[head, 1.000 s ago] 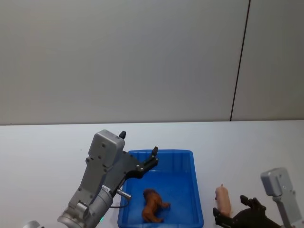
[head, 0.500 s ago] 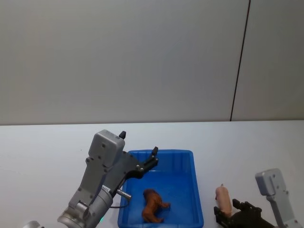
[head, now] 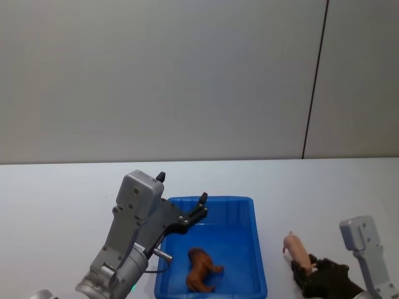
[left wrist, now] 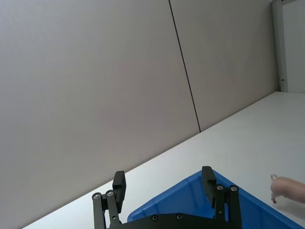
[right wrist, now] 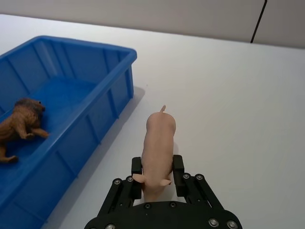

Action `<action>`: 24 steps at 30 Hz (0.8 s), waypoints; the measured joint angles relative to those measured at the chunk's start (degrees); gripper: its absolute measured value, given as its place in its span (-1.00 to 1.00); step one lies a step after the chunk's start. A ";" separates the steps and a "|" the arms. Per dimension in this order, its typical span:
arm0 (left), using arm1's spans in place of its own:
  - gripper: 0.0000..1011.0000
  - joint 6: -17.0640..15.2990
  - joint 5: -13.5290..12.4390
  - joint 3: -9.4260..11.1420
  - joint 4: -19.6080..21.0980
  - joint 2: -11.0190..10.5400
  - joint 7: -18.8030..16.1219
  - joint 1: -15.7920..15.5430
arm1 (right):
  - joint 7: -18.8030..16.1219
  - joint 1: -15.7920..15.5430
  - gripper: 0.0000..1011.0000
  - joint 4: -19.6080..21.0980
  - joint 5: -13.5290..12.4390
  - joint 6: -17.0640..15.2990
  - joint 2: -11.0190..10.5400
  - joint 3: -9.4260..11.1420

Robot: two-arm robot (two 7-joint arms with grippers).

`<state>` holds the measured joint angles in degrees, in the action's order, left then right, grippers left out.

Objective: Pick up the two dolls from the table and place them into the box.

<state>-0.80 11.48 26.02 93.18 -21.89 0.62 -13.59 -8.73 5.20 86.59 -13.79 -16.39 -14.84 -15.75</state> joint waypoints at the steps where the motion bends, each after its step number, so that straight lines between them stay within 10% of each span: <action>1: 0.98 0.00 0.00 0.00 0.00 0.00 0.00 0.00 | 0.14 -0.02 -0.29 0.13 0.17 0.19 -0.02 0.00; 24: 0.98 0.00 0.00 0.00 0.00 0.00 0.00 0.00 | -5.25 3.31 -0.29 6.32 4.06 3.53 1.43 -0.82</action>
<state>-0.80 11.48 26.03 93.18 -21.89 0.62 -13.59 -13.98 8.51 92.91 -9.73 -12.86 -13.41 -16.58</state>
